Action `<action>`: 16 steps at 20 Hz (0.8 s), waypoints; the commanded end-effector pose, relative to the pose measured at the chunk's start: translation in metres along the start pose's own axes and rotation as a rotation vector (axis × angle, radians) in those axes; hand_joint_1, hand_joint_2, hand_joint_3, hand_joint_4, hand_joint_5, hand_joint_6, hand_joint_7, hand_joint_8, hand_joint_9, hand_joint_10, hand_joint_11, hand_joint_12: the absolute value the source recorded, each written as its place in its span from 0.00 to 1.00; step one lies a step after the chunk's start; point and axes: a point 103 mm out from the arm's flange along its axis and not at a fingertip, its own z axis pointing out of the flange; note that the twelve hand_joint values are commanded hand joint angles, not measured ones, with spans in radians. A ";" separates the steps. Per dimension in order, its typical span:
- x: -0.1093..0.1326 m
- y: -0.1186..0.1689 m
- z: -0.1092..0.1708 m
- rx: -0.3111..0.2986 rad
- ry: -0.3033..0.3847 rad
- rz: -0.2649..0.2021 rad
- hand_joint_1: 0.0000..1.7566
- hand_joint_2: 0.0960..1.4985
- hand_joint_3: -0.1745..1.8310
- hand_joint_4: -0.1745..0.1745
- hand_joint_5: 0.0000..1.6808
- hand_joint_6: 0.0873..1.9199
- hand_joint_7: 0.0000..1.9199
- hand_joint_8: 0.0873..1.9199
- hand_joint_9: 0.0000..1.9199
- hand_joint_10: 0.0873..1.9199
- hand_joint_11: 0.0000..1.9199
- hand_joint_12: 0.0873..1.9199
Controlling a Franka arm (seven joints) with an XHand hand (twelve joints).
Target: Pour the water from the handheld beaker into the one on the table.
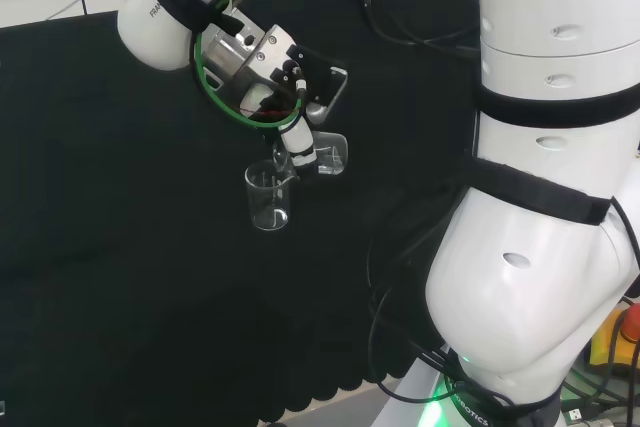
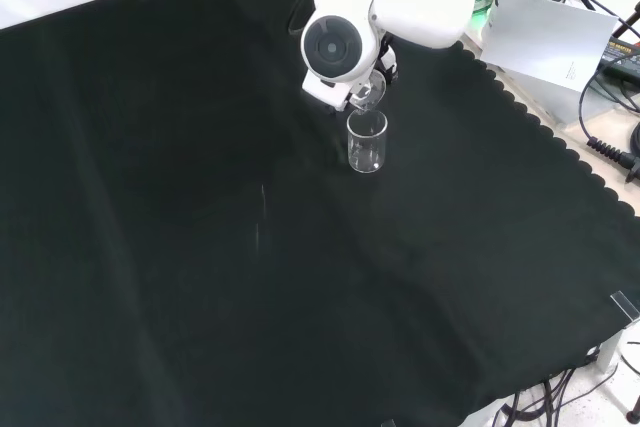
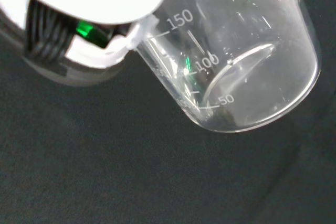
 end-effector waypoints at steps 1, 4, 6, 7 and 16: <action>0.003 0.001 -0.003 0.010 -0.022 0.003 0.75 0.28 0.58 0.00 0.73 0.43 0.67 0.42 0.85 0.26 0.72 0.38; 0.005 0.002 -0.006 0.021 -0.037 0.008 0.75 0.28 0.58 0.00 0.73 0.44 0.67 0.42 0.85 0.26 0.72 0.38; 0.006 0.002 -0.007 0.031 -0.045 0.011 0.75 0.28 0.58 0.00 0.73 0.44 0.67 0.42 0.85 0.27 0.72 0.38; 0.006 0.002 -0.008 0.033 -0.048 0.012 0.75 0.28 0.58 0.00 0.73 0.44 0.67 0.42 0.85 0.27 0.72 0.38; 0.014 0.001 -0.013 0.060 -0.095 0.026 0.75 0.28 0.59 0.00 0.73 0.44 0.67 0.42 0.85 0.27 0.72 0.38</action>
